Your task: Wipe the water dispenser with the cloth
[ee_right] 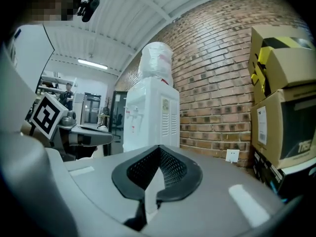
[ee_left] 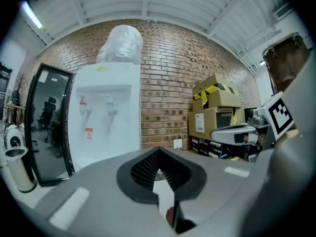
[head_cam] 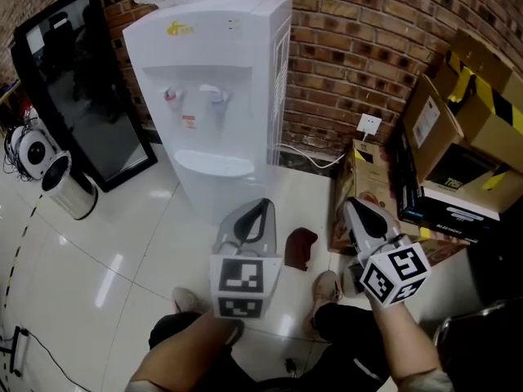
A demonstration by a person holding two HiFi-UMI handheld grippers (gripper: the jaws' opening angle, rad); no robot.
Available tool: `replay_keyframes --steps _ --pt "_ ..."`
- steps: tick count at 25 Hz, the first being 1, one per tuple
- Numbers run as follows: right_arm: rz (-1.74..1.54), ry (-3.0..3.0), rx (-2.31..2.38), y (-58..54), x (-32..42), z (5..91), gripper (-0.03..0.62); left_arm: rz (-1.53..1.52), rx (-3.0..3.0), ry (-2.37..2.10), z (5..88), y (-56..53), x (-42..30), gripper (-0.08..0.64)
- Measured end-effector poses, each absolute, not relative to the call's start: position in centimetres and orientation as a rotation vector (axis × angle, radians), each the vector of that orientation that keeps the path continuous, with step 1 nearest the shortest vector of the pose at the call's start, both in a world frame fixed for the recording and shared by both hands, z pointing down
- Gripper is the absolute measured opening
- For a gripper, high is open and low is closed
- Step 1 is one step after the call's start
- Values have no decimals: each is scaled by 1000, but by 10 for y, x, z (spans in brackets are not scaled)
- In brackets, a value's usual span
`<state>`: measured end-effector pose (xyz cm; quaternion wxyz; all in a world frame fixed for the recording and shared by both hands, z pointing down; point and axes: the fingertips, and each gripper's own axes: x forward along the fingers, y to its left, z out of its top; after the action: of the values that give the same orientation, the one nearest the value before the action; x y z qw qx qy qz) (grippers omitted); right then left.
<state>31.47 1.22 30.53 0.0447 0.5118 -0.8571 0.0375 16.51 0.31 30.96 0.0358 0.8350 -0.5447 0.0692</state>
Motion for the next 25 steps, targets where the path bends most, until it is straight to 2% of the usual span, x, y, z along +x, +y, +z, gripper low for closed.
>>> replay_keyframes --steps 25 --pt "38 -2579 1557 9 294 301 11 179 2561 -1660 302 12 146 0"
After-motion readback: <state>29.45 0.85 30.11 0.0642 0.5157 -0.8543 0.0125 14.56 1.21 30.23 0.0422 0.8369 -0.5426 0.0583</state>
